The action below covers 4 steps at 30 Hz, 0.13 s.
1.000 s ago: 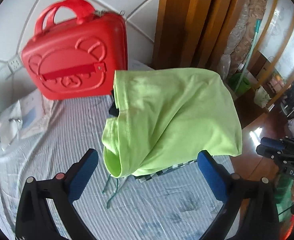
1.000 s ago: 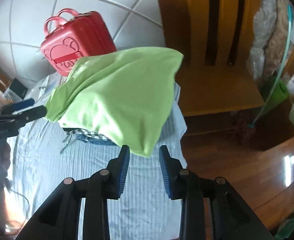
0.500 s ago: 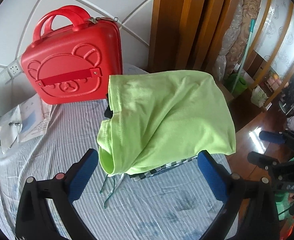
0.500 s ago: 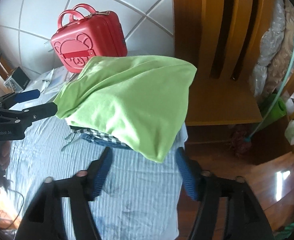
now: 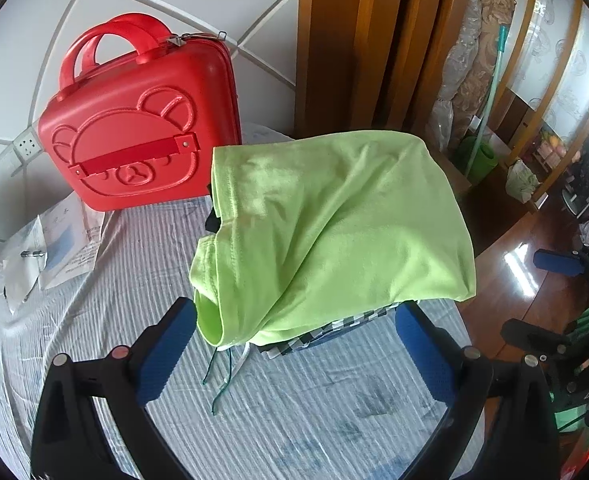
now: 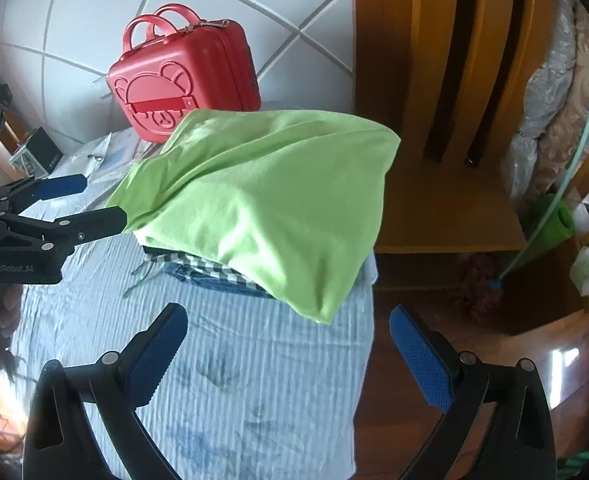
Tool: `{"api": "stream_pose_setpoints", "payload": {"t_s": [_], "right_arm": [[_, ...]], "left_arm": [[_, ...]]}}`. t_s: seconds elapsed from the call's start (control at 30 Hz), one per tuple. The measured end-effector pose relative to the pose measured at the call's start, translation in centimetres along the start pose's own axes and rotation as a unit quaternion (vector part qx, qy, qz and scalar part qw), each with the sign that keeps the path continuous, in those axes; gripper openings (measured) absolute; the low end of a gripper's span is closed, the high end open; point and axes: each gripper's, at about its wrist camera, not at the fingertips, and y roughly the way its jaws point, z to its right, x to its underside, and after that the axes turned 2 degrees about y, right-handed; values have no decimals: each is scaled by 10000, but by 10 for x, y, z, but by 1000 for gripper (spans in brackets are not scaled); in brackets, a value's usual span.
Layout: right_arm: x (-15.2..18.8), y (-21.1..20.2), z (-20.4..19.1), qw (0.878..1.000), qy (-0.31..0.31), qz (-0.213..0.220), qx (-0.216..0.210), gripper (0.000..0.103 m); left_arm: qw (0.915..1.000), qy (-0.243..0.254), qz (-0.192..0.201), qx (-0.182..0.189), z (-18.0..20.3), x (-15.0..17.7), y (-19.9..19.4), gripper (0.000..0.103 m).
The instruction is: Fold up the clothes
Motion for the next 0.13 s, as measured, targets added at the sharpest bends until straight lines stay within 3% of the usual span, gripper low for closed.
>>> {"api": "stream_pose_setpoints", "payload": {"t_s": [0.13], "right_arm": [[-1,0,-1,10000,-4,2,23,103]], "left_arm": [[10000,34,-14,-4,1,2,0,101]]}}
